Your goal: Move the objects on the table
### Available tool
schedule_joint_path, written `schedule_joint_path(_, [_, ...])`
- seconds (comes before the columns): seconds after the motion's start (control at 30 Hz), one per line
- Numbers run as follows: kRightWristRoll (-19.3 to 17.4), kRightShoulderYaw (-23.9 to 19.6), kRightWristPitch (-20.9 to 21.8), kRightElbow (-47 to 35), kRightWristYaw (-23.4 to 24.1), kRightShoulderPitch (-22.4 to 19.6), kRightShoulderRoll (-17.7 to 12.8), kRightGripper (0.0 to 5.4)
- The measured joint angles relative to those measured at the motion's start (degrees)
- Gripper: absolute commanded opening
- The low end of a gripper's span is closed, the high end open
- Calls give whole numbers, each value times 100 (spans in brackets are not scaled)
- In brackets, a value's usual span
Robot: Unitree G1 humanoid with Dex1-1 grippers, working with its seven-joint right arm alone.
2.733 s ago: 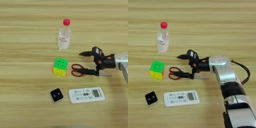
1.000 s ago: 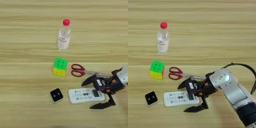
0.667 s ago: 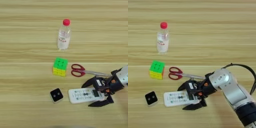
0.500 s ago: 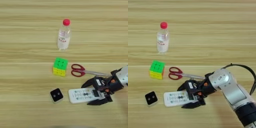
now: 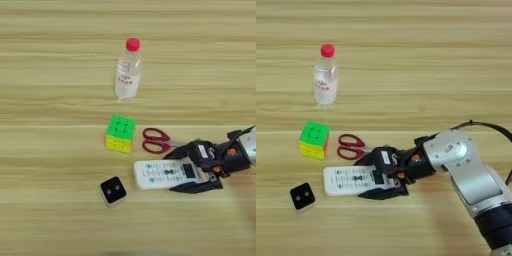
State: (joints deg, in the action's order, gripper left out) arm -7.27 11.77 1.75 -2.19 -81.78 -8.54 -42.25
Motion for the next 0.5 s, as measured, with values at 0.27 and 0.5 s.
schedule_joint_path(0.27, [-872,-766,-280,-272,-17,-297,-34,290])
schedule_joint_path(0.5, [-1520,-1493,-613,215,334,-927,75,290])
